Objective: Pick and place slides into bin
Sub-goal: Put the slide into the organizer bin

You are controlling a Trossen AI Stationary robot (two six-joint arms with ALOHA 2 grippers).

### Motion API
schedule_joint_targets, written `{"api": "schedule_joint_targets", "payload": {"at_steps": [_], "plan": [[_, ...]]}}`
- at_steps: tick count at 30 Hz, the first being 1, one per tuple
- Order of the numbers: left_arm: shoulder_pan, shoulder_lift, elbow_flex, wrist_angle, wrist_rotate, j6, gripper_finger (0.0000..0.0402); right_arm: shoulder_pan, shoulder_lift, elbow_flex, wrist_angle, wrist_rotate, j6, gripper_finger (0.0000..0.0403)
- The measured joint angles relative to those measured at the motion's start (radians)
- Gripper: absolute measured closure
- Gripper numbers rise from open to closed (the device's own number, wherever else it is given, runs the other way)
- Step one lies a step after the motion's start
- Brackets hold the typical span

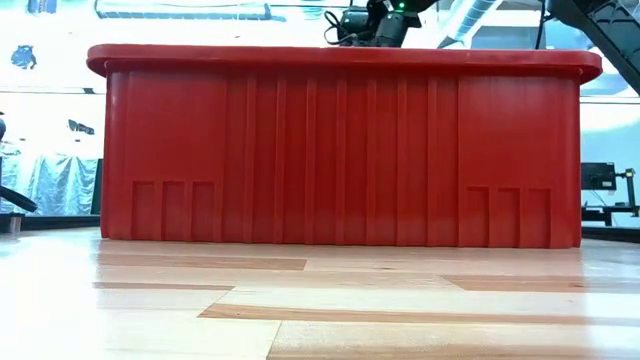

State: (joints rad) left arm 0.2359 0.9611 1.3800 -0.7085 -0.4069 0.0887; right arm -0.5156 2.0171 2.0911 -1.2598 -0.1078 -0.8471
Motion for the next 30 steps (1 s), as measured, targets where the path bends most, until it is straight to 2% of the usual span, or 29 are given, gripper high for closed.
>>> {"api": "schedule_joint_targets", "payload": {"at_steps": [9, 20, 30], "plan": [[0.000, 0.000, 0.000, -0.016, 0.000, -0.012, 0.0248, -0.001, 0.000, -0.001, 0.032, -0.024, -0.018, 0.0402], [0.000, 0.000, 0.000, -0.021, 0.000, -0.012, 0.0248, 0.000, 0.140, -0.007, 0.015, 0.009, -0.009, 0.0402], [0.000, 0.000, 0.000, -0.045, 0.002, -0.012, 0.0248, -0.010, 0.149, -0.006, 0.109, 0.000, -0.021, 0.0400]]}}
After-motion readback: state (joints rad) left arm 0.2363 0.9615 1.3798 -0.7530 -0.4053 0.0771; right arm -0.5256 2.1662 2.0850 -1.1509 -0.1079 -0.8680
